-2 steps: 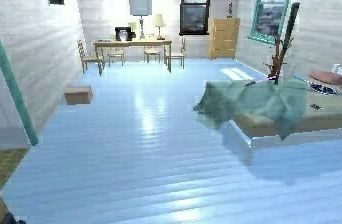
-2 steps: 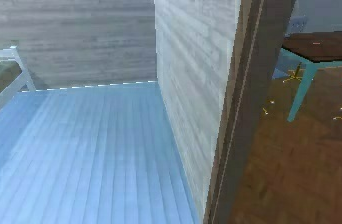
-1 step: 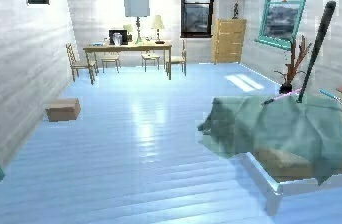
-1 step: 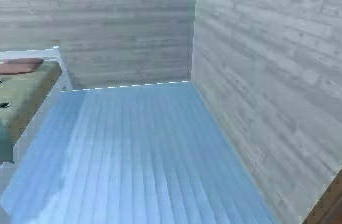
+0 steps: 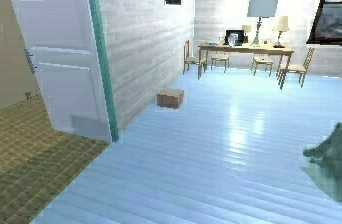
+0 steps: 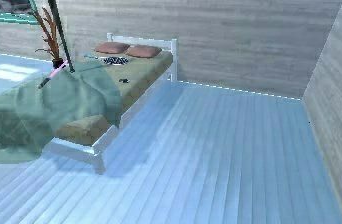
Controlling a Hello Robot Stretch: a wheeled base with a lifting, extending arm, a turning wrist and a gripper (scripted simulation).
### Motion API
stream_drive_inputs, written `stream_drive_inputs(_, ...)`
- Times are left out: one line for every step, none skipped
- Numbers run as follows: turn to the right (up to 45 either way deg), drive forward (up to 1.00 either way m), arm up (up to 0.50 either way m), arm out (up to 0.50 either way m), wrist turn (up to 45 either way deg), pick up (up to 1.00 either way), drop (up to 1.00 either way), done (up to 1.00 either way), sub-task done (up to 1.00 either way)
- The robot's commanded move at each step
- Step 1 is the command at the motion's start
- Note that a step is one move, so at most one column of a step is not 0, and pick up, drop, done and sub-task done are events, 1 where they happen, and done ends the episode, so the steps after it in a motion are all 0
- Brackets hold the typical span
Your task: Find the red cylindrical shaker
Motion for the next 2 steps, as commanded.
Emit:
stream_drive_inputs(0.0, 0.05, 0.00, 0.00, 0.0, 0.00, 0.00, 0.00, 0.00)
stream_drive_inputs(-24.0, 0.00, 0.00, 0.00, 0.0, 0.00, 0.00, 0.00, 0.00)
